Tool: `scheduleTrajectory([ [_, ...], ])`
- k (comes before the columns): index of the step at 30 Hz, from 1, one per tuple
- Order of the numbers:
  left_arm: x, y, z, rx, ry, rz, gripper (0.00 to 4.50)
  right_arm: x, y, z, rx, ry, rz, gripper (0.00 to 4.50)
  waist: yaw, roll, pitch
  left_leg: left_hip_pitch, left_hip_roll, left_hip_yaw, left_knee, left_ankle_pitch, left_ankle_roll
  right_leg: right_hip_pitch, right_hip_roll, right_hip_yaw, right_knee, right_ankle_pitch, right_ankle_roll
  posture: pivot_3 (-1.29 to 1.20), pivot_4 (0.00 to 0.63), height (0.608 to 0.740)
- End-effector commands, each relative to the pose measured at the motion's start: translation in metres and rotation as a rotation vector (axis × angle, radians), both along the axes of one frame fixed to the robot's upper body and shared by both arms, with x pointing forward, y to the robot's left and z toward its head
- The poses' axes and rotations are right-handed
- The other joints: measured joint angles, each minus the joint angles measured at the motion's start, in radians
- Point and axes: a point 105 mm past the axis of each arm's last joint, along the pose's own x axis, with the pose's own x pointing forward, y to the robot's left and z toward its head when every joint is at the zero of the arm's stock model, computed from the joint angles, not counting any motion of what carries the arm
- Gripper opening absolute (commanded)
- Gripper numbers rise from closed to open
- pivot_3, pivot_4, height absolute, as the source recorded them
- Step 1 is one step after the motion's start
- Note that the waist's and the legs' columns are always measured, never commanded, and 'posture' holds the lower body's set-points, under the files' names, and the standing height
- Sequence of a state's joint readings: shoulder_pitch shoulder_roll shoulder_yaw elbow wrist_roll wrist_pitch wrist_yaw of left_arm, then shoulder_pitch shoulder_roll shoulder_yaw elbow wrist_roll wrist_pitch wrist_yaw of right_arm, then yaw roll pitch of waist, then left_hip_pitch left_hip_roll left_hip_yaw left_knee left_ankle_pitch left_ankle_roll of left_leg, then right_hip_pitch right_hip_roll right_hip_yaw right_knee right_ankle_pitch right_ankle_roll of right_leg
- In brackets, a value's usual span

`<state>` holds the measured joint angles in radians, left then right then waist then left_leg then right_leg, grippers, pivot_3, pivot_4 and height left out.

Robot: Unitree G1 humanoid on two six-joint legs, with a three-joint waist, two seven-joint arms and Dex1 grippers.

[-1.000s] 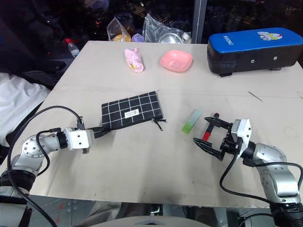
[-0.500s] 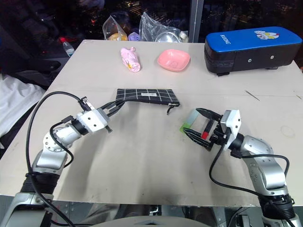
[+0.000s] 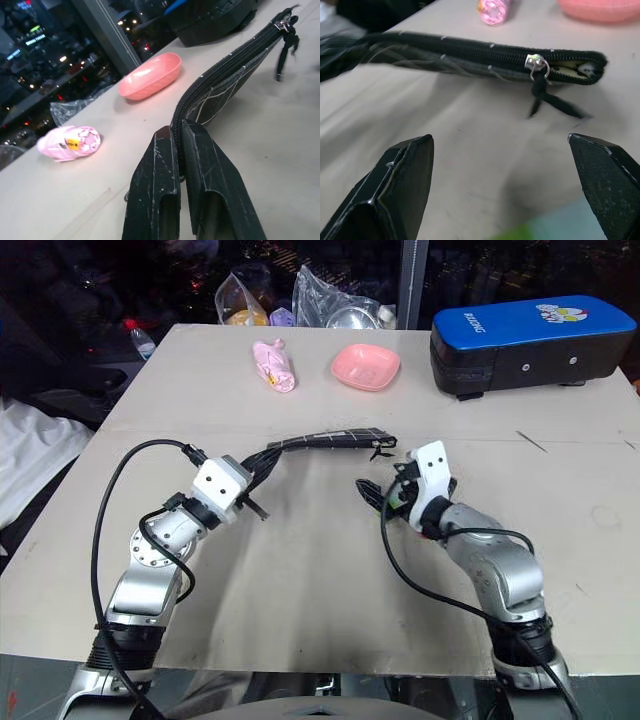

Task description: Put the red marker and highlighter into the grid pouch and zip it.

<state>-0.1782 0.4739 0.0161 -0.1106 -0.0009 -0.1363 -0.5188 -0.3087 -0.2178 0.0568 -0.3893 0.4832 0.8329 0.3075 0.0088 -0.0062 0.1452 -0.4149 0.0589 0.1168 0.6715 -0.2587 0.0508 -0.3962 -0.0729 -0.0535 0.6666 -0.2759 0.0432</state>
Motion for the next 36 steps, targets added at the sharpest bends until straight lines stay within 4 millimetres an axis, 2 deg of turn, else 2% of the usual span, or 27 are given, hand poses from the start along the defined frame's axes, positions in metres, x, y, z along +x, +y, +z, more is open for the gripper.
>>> scheduleTrajectory([
  [1, -0.006, -0.006, 0.010, -0.012, -0.040, -0.027, 0.06, 0.009, -0.001, 0.015, 0.018, -0.014, -0.044, 4.33, 0.002, 0.000, 0.000, 0.000, 0.000, 0.000, 0.000, 0.000, 0.000, 0.000, 0.000, 0.000, 0.000, 0.000, 0.000, 0.00, 0.150, 0.740],
  [5, -0.007, -0.010, 0.007, -0.007, -0.034, -0.039, 0.06, 0.019, -0.003, 0.009, -0.018, 0.004, -0.083, 4.33, 0.000, 0.000, 0.000, 0.000, 0.000, 0.000, 0.000, 0.000, 0.000, 0.000, 0.000, 0.000, 0.000, 0.000, 0.000, 0.00, 0.150, 0.740],
  [14, -0.011, -0.016, -0.001, -0.001, -0.023, -0.054, 0.06, 0.037, -0.002, 0.013, -0.010, -0.004, -0.128, 4.33, -0.020, 0.000, 0.000, -0.001, 0.000, 0.000, -0.001, 0.000, 0.000, 0.000, 0.000, 0.000, 0.000, 0.000, 0.000, 0.00, 0.150, 0.740],
  [16, -0.012, -0.018, -0.003, 0.000, -0.019, -0.057, 0.00, 0.041, -0.001, 0.015, -0.009, -0.011, -0.134, 3.49, -0.022, 0.000, 0.000, 0.000, 0.000, 0.000, -0.001, 0.000, 0.000, -0.001, 0.000, 0.000, 0.000, 0.000, 0.000, 0.00, 0.150, 0.740],
  [23, -0.016, -0.020, -0.007, 0.004, -0.012, -0.060, 0.00, 0.040, 0.002, 0.014, -0.095, -0.066, -0.099, 0.02, -0.023, 0.000, 0.000, -0.001, 0.001, 0.000, -0.001, 0.000, 0.000, -0.001, 0.000, 0.000, 0.000, 0.000, 0.000, 0.00, 0.150, 0.740],
  [36, -0.014, -0.025, -0.002, 0.009, -0.027, -0.054, 0.00, 0.035, 0.030, 0.016, -0.313, -0.240, 0.074, 0.02, -0.023, 0.000, 0.000, -0.001, 0.001, 0.000, -0.001, 0.000, 0.000, -0.001, 0.000, 0.000, 0.000, 0.000, 0.000, 0.00, 0.150, 0.740],
])
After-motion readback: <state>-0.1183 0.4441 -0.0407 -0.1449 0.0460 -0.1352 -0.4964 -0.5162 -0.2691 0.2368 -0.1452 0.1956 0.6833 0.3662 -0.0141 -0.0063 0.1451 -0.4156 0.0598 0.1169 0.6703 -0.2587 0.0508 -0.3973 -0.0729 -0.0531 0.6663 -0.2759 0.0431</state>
